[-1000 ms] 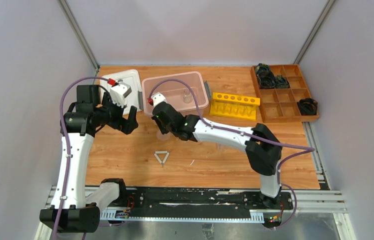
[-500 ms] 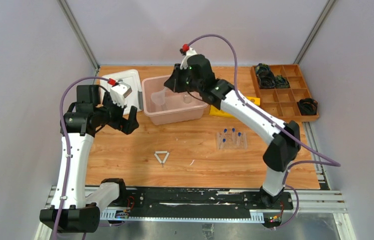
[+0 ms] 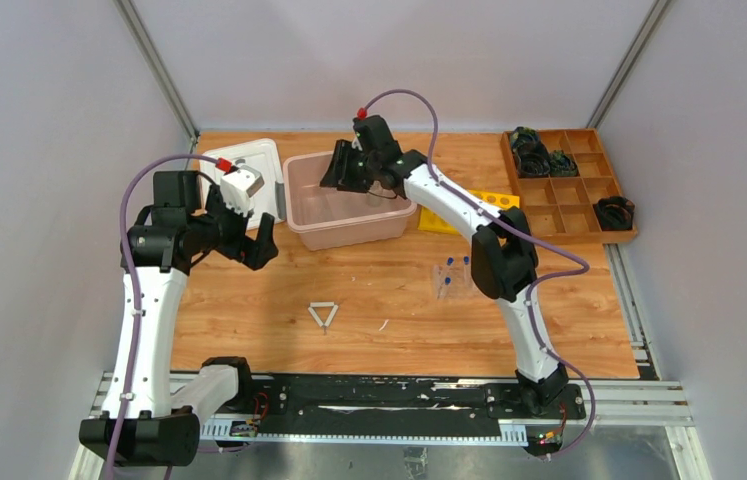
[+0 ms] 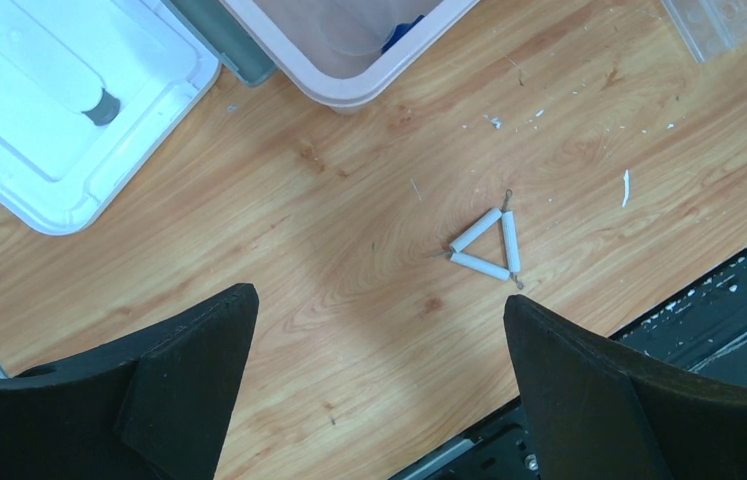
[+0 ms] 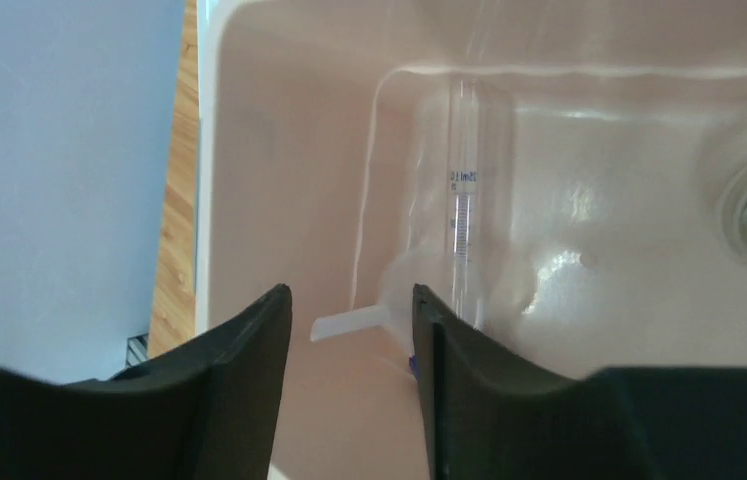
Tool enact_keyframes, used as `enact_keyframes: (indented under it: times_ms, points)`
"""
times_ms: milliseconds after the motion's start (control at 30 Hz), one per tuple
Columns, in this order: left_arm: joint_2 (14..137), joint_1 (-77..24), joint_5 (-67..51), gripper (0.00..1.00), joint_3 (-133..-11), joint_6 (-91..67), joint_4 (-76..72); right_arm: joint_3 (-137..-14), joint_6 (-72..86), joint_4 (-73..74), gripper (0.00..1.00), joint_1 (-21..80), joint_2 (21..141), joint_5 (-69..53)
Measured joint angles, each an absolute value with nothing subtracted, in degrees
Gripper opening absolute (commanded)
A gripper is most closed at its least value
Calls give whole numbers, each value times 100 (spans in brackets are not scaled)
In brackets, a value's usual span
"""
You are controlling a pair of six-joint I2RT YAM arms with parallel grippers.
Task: Organize the chemistry lab equipment
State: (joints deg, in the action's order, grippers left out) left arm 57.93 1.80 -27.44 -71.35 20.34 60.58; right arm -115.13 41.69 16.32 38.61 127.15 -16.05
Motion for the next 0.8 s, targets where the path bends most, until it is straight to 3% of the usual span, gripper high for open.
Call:
enact_keyframes:
  times_ms: [133,267,400,500,667,800]
  points:
    - [5769,180,-2744,100,-7122,2034,6058,-11907,4025,1817,79,3861,12672,-1354]
    - [5752,180,-2749,100,-7122,2032,6058,-11939,3583,2060,82,3870,12346,-864]
    - [5752,180,-2773,100,-7122,1999,6060,-11762,3063,2244,71,3975,11764,-193]
    - [5752,180,-2779,100,-7122,1988,6058,-11063,2615,2158,67,4298,10960,303]
    - [5760,185,-2783,100,-7122,1988,6058,-9535,2025,1730,62,5533,9942,670]
    - [5817,217,-2783,100,-7122,1973,6058,-8646,1712,1549,58,6552,9992,648]
